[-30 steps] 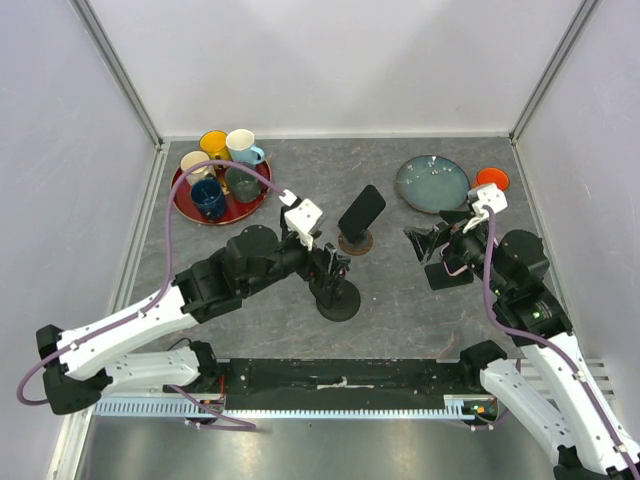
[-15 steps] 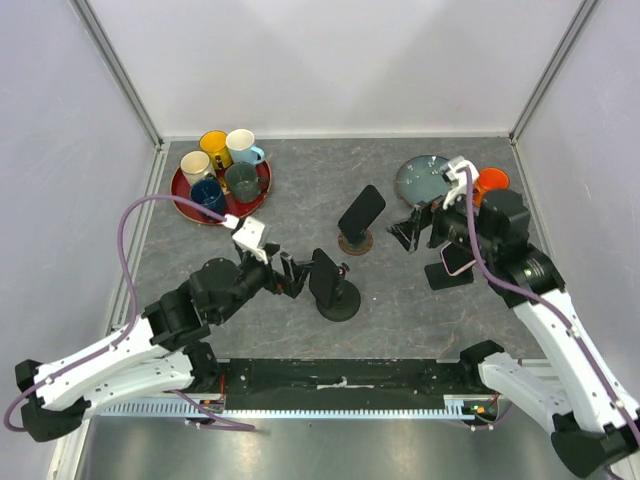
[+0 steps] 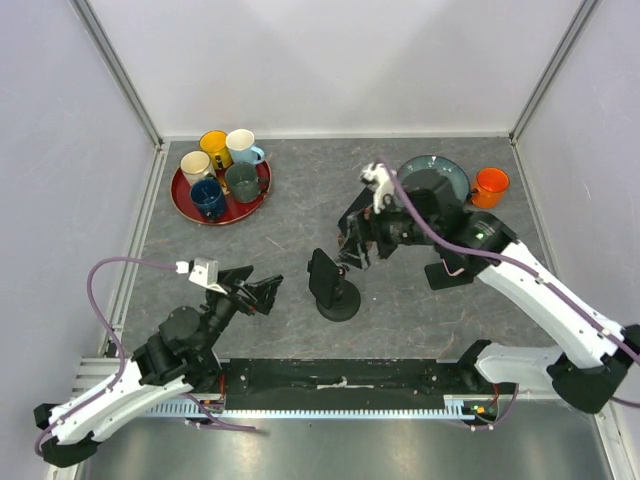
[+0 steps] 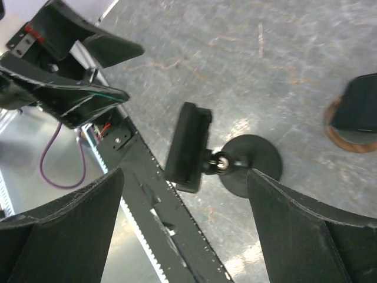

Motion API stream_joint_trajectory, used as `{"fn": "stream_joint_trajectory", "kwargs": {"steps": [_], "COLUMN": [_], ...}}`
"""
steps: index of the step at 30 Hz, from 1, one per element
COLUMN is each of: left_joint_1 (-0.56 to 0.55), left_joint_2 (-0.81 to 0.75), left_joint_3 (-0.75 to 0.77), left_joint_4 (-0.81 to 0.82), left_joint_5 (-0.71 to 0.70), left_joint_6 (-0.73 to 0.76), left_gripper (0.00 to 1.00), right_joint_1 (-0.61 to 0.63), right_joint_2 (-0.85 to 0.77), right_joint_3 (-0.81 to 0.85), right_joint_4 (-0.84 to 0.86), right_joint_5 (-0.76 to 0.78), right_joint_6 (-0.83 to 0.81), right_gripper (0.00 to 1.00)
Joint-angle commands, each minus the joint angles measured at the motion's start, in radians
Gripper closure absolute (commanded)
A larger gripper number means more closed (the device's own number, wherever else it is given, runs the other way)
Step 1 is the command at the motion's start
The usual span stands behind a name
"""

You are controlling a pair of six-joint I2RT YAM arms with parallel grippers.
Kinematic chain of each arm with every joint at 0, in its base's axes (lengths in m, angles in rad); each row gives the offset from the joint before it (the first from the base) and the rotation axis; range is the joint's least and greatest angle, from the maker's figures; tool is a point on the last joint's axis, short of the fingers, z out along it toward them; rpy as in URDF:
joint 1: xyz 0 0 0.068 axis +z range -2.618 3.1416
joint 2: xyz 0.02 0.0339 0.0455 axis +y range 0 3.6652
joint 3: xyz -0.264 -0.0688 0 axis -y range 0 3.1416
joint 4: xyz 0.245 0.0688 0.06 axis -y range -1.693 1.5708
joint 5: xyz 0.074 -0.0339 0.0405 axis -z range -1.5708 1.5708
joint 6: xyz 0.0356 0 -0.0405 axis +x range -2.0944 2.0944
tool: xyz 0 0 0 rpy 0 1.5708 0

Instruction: Remove the phone from the phone stand

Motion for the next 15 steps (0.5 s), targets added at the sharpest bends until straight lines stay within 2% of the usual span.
{"fn": "stream_joint_trajectory", "kwargs": {"steps": [1,6,13,15], "left_joint_1": [0.003,0.003,0.003,0.003], "left_joint_2": [-0.060,-0.013,0.122,0.179], "left_joint_3": [-0.074,-0.131,-0.165,-0.159], "left_joint_4": [0.145,0.237,0.346,0.351], "left_joint_5": [0.031,0.111,0.243,0.264], "left_joint_6": [-0.016,0.018,0.047,0.053], "left_gripper": [0.00,0.00,0.00,0.00], "right_joint_1": [0.140,0.241,0.249,0.250], "right_joint_2": [0.103,0.203,0.258,0.272], "right_joint_3": [0.101,0.160,0.162,0.158], "right_joint_4": [-0.074,-0.105,-0.114,-0.111], "right_joint_5": [0.108,0.193,0.248,0.234], "right_joint_6": [0.044,0.093,0.112,0.115], "right_gripper": [0.09,0.19,0.29,0.36]}}
